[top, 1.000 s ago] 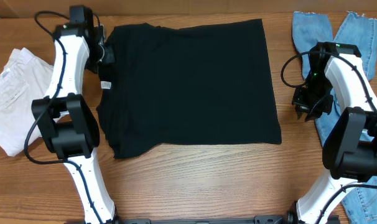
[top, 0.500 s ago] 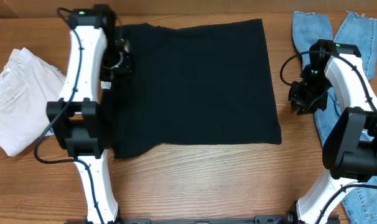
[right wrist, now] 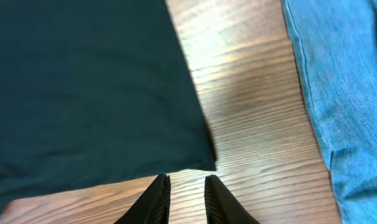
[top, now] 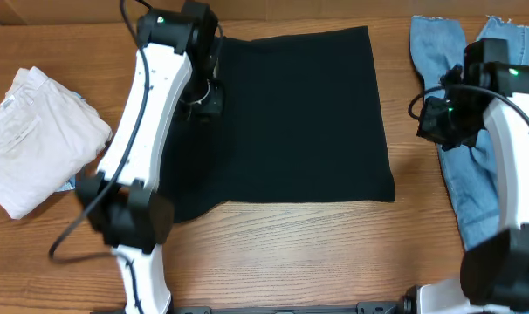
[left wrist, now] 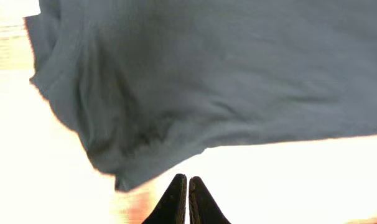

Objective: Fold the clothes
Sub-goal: 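Move both grippers to the black shirt's bottom hem corners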

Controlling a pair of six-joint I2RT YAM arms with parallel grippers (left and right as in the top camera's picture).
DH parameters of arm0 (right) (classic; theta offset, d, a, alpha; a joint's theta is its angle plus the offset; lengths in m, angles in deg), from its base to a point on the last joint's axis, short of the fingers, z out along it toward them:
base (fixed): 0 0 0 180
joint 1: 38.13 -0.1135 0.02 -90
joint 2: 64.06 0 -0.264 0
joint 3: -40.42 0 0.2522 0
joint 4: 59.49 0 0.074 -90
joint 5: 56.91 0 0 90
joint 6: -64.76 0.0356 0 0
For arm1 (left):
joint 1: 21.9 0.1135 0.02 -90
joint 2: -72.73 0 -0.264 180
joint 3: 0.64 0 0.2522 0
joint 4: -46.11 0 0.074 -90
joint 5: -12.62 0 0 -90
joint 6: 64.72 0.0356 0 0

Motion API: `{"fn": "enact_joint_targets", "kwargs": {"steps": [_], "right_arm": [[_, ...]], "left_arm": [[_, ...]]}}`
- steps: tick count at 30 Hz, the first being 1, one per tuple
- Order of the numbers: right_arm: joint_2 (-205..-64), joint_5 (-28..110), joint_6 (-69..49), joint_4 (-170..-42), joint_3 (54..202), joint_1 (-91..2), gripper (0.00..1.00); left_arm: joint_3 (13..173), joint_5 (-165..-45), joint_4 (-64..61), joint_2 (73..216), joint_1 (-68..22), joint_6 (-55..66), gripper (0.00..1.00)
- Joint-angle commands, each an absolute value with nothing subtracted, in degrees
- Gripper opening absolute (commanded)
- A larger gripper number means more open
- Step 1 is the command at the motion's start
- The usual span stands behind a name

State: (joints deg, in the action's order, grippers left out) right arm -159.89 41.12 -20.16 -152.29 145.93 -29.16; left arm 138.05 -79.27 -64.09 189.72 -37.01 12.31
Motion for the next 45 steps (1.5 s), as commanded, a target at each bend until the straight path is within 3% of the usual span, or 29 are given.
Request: {"fn": "enact_joint_targets", "kwargs": {"steps": [1, 7, 17, 21, 25, 29, 36, 45], "right_arm": [[-156.61, 43.51, -20.55, -152.67, 145.75, -29.12, 0.23], [-152.68, 43.92, -19.41, -153.32, 143.31, -29.14, 0.23], [-145.55, 43.88, -15.98, -148.12, 129.71, -35.00, 0.24], [-143.13, 42.76, -13.45, -146.11, 126.17, -40.50, 0.24], [-143.15, 41.56, -11.61, -145.41, 126.13, -44.18, 0.25], [-143.19, 41.54, -11.39, -144.21, 126.13, -46.06, 0.28], [-143.26, 41.52, -11.46, -142.90, 126.13, -46.12, 0.30], [-143.56, 39.96, -11.48, -142.92, 126.13, -46.12, 0.34]], "left_arm": [[131.86, -77.98, -64.49, 181.37, -37.36, 7.72, 0.07], [115.16, -70.72, -63.48, 166.39, -37.47, 2.91, 0.07], [82.29, -72.42, -44.25, 137.43, -37.47, 1.90, 0.11], [66.88, -75.29, -35.42, 130.42, -37.47, 2.58, 0.29], [59.10, -80.25, -27.92, 131.10, -37.47, 2.21, 0.45], [55.21, -81.08, -26.50, 133.78, -37.47, -1.11, 0.45], [52.10, -69.41, -23.57, 139.18, -37.45, -5.00, 0.46], [49.96, -67.83, -11.20, 149.46, -37.41, -4.94, 0.47]]}}
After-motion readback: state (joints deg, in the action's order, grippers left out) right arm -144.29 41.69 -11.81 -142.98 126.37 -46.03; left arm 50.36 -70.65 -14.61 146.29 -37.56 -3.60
